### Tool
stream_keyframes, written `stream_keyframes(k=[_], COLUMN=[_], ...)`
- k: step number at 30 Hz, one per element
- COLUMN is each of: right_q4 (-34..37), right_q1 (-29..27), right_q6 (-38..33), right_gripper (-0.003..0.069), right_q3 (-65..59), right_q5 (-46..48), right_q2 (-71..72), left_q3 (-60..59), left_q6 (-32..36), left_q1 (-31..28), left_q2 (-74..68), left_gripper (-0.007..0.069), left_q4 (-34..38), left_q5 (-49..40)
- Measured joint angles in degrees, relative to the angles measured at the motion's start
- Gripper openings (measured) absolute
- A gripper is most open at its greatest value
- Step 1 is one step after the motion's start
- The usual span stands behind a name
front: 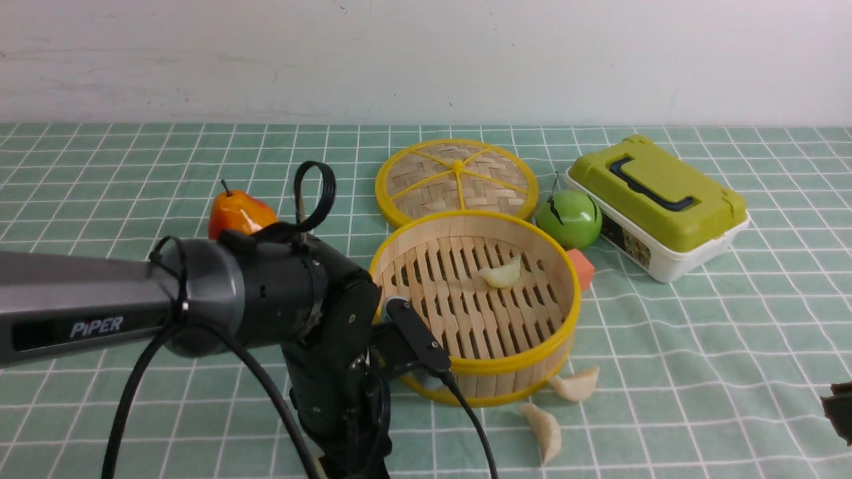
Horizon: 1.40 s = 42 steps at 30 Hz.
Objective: Put the dumplings into the steamer on the table with the blue tablecloth.
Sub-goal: 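Reach for and grasp a dumpling on the table with the left gripper, then place the dumpling into the bamboo steamer basket with the left gripper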
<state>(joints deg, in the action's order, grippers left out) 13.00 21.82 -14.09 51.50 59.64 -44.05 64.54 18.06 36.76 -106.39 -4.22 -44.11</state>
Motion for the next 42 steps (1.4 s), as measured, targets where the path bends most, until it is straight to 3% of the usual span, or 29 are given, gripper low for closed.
stream_keyframes(k=[2, 8, 10, 15, 21, 31, 38, 42], right_q4=[0.00, 0.00, 0.00, 0.00, 0.04, 0.06, 0.06, 0.00], right_q1=[0.00, 0.00, 0.00, 0.00, 0.00, 0.00, 0.00, 0.74], right_q6=[0.00, 0.00, 0.00, 0.00, 0.00, 0.00, 1.32, 1.39], right_gripper=[0.0071, 0.0077, 0.0078, 0.0084, 0.0084, 0.0095, 0.0104, 0.0107], right_q3=[0.00, 0.00, 0.00, 0.00, 0.00, 0.00, 0.18, 2.17], right_q5=[0.00, -0.30, -0.68, -0.85, -0.91, 0.55, 0.64, 0.71], right_q2=[0.00, 0.00, 0.00, 0.00, 0.00, 0.00, -3.49, -8.52], left_q3=[0.21, 6.39, 11.28, 25.51, 38.32, 47.37, 48.70, 50.22], left_q6=[-0.59, -3.89, -8.44, -27.02, -39.27, -41.54, -41.51, -38.99], left_q1=[0.06, 0.00, 0.00, -0.50, -2.18, -2.30, -2.30, -2.30], left_q2=[0.10, 3.10, 4.84, 4.42, -6.01, -22.14, -20.46, -15.34], left_gripper=[0.0283, 0.0289, 0.0289, 0.0289, 0.0289, 0.0293, 0.0429, 0.0437], left_q4=[-0.02, -0.62, -0.34, 0.10, -0.36, -0.77, -2.79, -5.44], left_q5=[-0.42, -6.84, -8.17, -7.61, -4.65, -7.58, -11.75, -17.25])
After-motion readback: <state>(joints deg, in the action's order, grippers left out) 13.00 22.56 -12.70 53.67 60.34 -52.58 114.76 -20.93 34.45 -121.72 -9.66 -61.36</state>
